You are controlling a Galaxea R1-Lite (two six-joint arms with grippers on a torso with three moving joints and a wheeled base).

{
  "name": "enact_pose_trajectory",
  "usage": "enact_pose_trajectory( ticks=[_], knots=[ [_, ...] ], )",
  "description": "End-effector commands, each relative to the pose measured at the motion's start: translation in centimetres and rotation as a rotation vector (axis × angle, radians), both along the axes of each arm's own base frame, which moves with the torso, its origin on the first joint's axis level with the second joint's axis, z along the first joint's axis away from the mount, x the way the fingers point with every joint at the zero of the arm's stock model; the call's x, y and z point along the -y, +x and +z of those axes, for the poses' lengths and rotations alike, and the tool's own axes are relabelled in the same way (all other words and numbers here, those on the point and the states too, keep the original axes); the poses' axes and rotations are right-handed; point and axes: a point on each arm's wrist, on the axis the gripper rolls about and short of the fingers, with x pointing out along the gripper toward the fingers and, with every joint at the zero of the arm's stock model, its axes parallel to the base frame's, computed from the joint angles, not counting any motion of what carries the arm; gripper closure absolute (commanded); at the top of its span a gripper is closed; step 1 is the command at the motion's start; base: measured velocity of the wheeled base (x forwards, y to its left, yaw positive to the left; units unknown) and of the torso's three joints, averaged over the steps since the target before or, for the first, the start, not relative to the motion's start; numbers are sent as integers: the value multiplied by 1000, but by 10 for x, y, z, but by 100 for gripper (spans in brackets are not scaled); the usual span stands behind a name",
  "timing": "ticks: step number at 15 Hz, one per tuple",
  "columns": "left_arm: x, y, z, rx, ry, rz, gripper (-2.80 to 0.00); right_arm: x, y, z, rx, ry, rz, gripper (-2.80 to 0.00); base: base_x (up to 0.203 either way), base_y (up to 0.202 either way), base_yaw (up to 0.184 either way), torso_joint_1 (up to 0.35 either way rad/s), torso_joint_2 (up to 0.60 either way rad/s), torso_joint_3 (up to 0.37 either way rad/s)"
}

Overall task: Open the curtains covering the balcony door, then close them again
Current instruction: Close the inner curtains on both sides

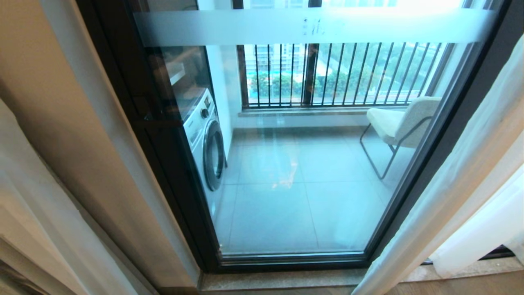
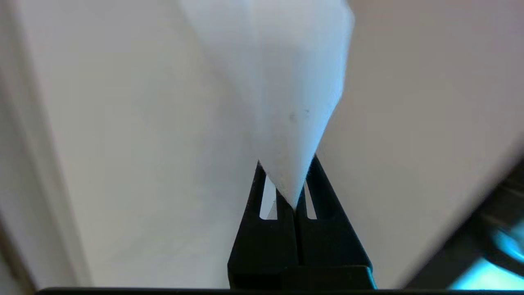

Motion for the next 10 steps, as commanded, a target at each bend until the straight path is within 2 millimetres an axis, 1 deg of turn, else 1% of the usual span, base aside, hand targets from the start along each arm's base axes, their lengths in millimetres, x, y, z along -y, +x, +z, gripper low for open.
enact_pose_trajectory(
  ticks=[1,3,5,10],
  knots=[
    [21,-15,12,35,43,-80,0,0,0,0,-1,-1,0,0,0,0,0,0,0,0],
    [33,-21,9,26,38,-114,0,0,0,0,-1,-1,0,0,0,0,0,0,0,0],
    [43,-24,8,19,47,-143,0,0,0,0,-1,-1,0,0,0,0,0,0,0,0],
    [55,-15,20,42,85,-273,0,0,0,0,-1,-1,0,0,0,0,0,0,0,0]
  ],
)
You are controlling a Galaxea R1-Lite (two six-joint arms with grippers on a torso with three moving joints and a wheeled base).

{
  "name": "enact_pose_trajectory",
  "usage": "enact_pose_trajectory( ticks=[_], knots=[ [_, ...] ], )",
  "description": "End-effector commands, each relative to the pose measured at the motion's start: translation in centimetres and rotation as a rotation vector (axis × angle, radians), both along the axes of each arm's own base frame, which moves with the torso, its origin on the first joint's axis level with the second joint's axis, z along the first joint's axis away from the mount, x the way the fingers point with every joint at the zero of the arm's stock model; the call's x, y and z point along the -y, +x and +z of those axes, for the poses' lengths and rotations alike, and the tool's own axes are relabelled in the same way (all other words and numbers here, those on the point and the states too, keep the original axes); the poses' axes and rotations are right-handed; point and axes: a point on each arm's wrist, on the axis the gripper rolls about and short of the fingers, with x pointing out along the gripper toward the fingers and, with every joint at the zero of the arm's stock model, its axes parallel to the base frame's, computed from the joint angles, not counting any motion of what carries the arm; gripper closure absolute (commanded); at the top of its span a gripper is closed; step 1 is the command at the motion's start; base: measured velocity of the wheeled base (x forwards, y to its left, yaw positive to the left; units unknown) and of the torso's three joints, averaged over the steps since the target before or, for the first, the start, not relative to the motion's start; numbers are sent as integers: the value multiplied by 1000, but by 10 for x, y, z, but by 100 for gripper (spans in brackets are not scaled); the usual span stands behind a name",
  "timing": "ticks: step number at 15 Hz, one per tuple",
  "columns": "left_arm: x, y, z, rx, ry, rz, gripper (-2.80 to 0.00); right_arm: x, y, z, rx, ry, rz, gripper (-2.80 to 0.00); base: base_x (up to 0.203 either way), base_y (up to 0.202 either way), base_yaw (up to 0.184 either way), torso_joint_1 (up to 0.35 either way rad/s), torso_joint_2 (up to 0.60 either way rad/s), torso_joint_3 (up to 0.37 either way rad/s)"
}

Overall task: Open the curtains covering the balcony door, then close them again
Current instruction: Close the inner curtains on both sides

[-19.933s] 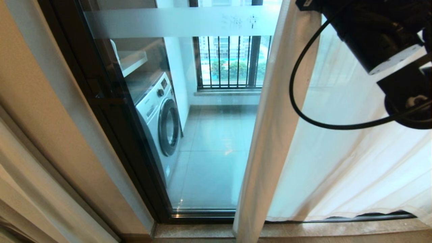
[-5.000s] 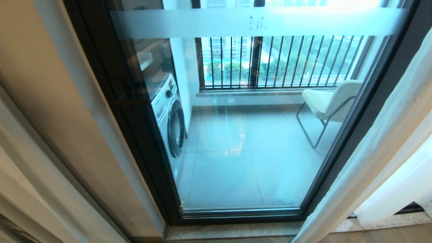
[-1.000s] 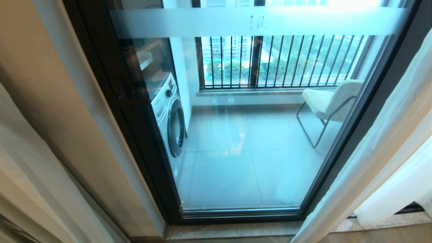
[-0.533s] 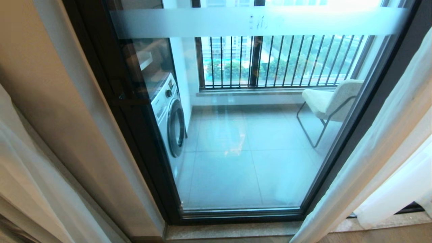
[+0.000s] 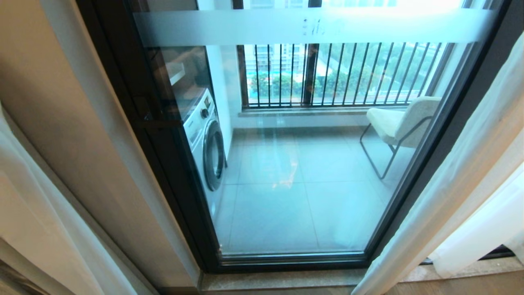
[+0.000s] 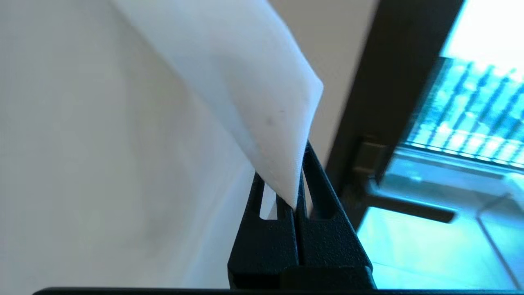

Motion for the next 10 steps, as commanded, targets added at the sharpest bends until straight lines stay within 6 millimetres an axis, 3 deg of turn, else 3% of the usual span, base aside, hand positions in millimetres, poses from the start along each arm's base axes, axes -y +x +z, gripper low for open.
enact_pose_trajectory(
  ticks=[1,6,10],
  knots=[
    [7,5,10,31,22,-53,0,0,0,0,0,-1,0,0,0,0,0,0,0,0],
    [16,19,26,77,49,-122,0,0,0,0,0,-1,0,0,0,0,0,0,0,0],
    [29,24,28,82,52,-181,0,0,0,0,0,-1,0,0,0,0,0,0,0,0]
  ],
)
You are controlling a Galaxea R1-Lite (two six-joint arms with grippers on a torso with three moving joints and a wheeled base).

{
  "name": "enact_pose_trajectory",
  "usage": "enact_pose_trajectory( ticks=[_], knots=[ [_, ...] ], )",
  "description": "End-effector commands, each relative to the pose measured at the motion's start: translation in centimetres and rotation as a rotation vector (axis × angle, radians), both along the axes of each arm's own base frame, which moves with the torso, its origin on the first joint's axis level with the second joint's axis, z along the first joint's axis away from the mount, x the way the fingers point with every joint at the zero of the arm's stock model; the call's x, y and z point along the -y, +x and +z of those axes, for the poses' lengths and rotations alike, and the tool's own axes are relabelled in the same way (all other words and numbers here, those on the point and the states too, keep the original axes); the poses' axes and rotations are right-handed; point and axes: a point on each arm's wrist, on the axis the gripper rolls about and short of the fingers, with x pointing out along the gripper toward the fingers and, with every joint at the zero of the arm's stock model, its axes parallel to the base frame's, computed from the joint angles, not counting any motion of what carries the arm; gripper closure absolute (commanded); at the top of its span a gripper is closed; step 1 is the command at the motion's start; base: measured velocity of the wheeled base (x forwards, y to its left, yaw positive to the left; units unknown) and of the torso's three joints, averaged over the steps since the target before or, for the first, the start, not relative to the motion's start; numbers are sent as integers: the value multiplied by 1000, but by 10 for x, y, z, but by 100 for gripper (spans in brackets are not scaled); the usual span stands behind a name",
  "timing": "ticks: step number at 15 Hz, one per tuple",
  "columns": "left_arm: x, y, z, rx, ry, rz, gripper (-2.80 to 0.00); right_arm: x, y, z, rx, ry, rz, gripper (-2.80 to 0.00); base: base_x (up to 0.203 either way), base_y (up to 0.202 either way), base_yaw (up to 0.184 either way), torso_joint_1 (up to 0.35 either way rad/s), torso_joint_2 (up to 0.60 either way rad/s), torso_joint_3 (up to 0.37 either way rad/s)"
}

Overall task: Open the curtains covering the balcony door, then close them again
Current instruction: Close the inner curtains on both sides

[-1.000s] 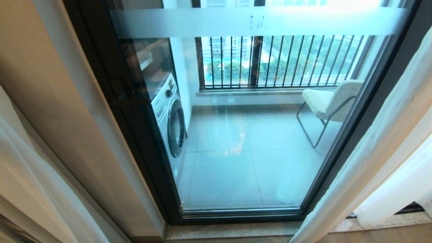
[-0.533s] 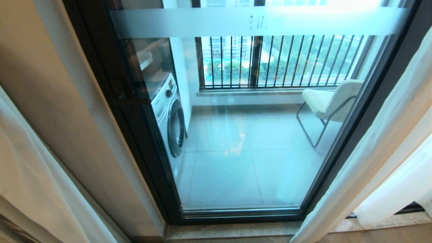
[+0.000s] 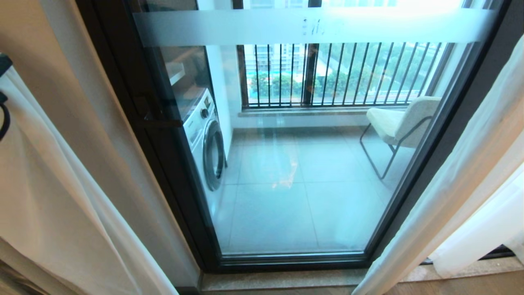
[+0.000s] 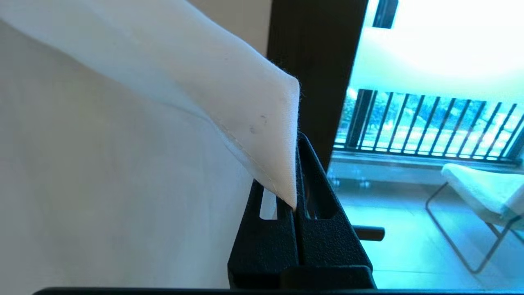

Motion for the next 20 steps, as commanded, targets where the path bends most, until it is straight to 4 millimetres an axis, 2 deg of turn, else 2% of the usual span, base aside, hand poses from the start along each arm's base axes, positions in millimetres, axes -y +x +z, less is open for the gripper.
enact_pose_trajectory(
  ticks=[1,7,16,20],
  knots=[
    [7,3,2,8,4,-34,0,0,0,0,-1,-1,0,0,0,0,0,0,0,0],
    [21,1,4,22,22,-89,0,0,0,0,-1,-1,0,0,0,0,0,0,0,0],
    [21,2,1,6,39,-106,0,0,0,0,-1,-1,0,0,0,0,0,0,0,0],
    [20,2,-1,1,36,-101,0,0,0,0,-1,-1,0,0,1,-153,2,4,2,3]
  ],
)
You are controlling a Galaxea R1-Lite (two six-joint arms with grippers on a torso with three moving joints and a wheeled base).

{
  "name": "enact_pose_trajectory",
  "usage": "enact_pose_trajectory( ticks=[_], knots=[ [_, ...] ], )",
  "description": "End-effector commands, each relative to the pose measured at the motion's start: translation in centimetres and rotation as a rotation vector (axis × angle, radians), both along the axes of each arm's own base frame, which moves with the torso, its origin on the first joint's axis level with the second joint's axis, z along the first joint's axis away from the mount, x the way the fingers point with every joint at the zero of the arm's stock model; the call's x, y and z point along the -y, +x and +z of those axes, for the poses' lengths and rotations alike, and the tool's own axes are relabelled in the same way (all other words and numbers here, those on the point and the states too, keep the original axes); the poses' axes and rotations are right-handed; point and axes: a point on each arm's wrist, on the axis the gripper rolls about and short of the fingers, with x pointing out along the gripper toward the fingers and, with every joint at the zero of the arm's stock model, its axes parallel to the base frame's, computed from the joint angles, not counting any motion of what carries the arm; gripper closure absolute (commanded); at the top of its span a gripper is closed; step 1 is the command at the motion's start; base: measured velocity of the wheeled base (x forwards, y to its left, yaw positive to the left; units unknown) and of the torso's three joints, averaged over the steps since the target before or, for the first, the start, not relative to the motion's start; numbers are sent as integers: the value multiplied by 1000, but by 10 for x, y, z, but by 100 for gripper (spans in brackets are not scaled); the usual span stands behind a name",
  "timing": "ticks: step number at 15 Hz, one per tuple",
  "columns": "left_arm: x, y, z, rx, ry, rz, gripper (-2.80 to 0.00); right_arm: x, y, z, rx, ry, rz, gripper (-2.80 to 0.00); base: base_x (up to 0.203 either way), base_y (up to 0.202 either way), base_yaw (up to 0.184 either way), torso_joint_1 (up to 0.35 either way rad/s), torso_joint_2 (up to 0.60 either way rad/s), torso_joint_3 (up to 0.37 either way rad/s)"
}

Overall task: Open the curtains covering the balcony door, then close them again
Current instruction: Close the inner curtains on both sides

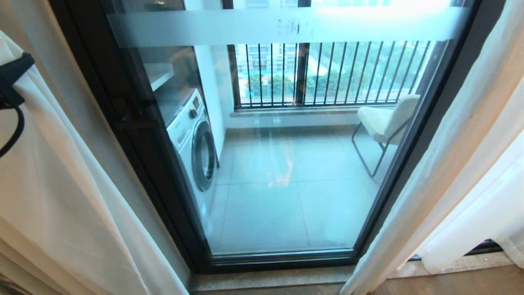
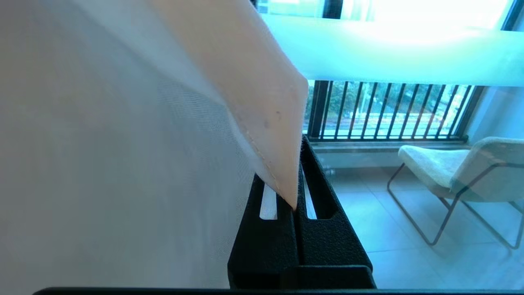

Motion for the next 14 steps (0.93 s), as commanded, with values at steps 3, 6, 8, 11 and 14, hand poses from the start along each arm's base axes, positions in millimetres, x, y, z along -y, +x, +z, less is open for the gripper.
enact_pose_trajectory(
  ticks=[3,6,8,11,14],
  knots=[
    [0,0,0,2,0,-1,0,0,0,0,0,-1,0,0,0,-192,-1,1,3,1],
    [-1,2,0,2,0,-4,0,0,0,0,0,-1,0,0,0,-191,-2,2,3,1],
    [-1,4,0,1,-1,-3,0,0,0,0,0,-1,0,0,0,-187,2,0,1,2],
    [-2,9,1,8,3,-8,0,0,0,0,0,-1,0,0,0,-188,1,4,4,4],
    [-3,14,6,22,10,-8,0,0,0,0,0,-1,0,0,0,-188,4,5,2,2]
  ],
)
